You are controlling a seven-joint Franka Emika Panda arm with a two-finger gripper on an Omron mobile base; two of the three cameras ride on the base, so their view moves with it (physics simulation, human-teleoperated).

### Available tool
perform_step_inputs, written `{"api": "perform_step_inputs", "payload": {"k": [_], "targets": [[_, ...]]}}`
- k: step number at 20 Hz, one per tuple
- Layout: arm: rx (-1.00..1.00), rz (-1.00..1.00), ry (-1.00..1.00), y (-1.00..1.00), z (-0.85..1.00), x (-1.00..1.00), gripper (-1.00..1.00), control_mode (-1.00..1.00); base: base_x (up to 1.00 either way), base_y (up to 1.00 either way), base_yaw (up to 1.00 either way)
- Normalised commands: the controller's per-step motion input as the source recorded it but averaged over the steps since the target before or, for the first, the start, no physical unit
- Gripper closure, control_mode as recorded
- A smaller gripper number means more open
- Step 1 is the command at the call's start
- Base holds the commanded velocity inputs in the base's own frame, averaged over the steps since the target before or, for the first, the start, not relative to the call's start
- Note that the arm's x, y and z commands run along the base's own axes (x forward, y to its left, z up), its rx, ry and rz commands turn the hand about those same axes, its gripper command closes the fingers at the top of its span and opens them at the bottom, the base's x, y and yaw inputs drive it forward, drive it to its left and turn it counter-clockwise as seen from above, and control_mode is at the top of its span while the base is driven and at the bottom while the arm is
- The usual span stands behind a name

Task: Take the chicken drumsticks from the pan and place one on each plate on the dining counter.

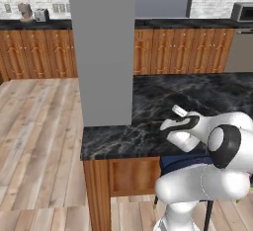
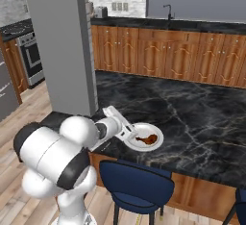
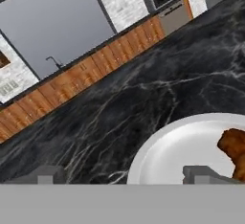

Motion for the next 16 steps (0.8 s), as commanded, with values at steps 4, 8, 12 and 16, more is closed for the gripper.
{"api": "perform_step_inputs", "payload": {"k": [4, 8, 12, 16], "targets": [[-0.27, 0.29, 0.32, 0.67, 1.00, -0.13, -1.00, -1.00, 0.00, 0.00, 0.00], [-0.34, 0.18, 0.19, 0.65, 1.00, -0.55, -1.00, -1.00, 0.00, 0.00, 0.00], [-0.35, 0.20, 0.34, 0.62, 1.00, -0.86, -1.00, -1.00, 0.00, 0.00, 0.00], [-0.37, 0.23, 0.45, 0.66, 0.82, -1.00, -1.00, -1.00, 0.00, 0.00, 0.00]]}}
